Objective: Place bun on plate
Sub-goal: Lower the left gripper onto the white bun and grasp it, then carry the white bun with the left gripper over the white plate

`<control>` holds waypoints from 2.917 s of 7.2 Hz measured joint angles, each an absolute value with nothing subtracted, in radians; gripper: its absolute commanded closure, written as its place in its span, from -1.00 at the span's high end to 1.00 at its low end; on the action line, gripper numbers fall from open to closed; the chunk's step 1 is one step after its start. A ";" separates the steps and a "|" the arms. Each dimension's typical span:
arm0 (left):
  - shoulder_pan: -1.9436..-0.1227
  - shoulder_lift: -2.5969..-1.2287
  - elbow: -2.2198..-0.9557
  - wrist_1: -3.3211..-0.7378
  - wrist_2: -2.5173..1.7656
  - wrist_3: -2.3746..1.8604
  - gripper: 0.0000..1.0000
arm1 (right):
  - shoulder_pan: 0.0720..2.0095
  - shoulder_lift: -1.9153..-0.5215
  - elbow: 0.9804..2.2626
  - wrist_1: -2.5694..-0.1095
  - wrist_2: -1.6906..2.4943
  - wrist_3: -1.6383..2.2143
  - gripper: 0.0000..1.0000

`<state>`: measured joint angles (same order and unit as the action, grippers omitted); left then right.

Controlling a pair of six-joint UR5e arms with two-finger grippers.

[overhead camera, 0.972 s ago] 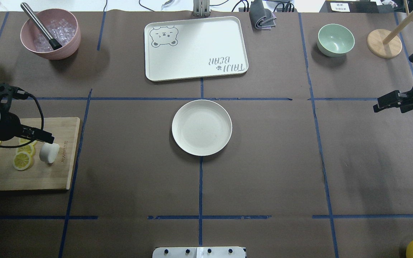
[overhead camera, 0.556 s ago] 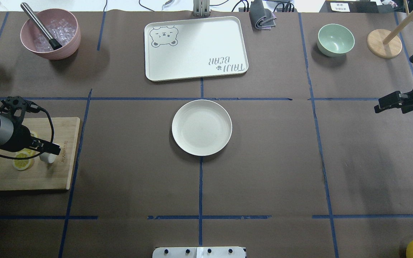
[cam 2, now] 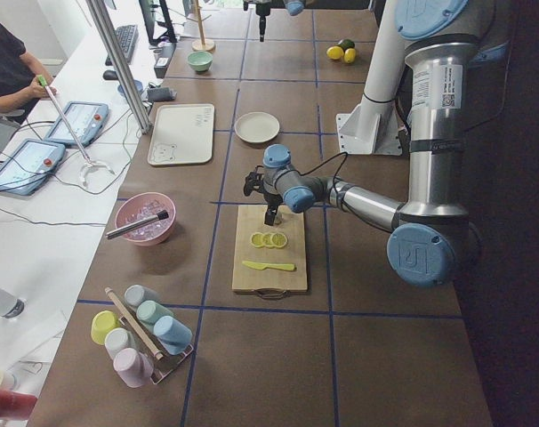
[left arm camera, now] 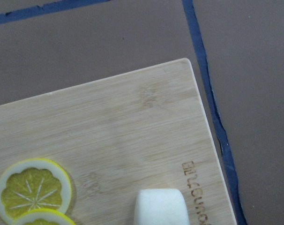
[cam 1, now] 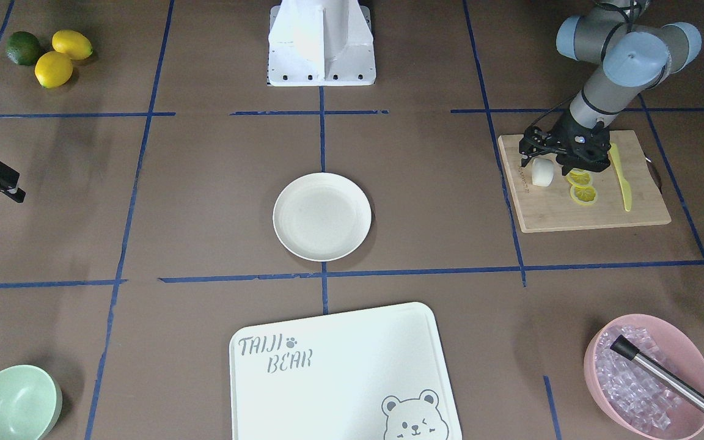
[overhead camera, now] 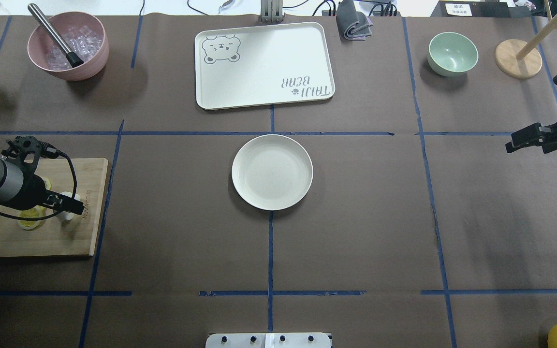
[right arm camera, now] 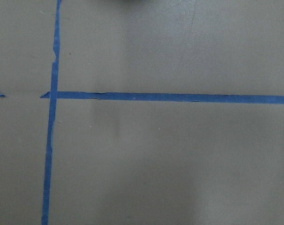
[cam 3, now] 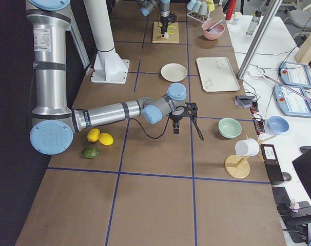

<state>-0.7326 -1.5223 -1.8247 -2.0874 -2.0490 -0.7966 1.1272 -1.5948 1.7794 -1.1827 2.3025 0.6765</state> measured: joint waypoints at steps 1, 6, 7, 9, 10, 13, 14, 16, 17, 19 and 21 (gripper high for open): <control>-0.732 -1.524 -1.821 -2.087 -2.048 -0.796 0.87 | 1.127 -1.596 1.779 -1.183 2.303 0.676 1.00; -0.721 -1.530 -1.805 -2.086 -2.048 -0.795 0.41 | 1.126 -1.600 1.779 -1.183 2.303 0.676 1.00; -0.720 -1.531 -1.803 -2.086 -2.048 -0.795 0.05 | 1.126 -1.600 1.779 -1.183 2.304 0.677 1.00; -0.720 -1.531 -1.803 -2.086 -2.048 -0.794 -0.40 | 1.126 -1.600 1.781 -1.183 2.304 0.677 1.00; -0.720 -1.531 -1.803 -2.087 -2.049 -0.794 -0.46 | 1.126 -1.601 1.782 -1.183 2.304 0.676 1.00; -0.721 -1.558 -1.826 -2.087 -2.051 -0.804 -0.45 | 1.126 -1.603 1.782 -1.183 2.304 0.677 1.00; -0.722 -1.607 -1.835 -2.075 -2.052 -0.832 -0.44 | 1.126 -1.603 1.783 -1.183 2.304 0.676 1.00; -0.714 -1.803 -1.841 -1.918 -2.053 -0.942 -0.43 | 1.126 -1.604 1.783 -1.183 2.304 0.676 1.00; -0.692 -1.924 -1.836 -1.800 -2.052 -0.996 -0.43 | 1.126 -1.604 1.783 -1.183 2.304 0.676 1.00; -0.615 -2.123 -1.772 -1.682 -2.007 -1.126 -0.43 | 1.126 -1.609 1.783 -1.183 2.304 0.677 1.00; -0.560 -2.386 -1.519 -1.667 -1.938 -1.219 -0.43 | 1.126 -1.613 1.784 -1.181 2.304 0.676 1.00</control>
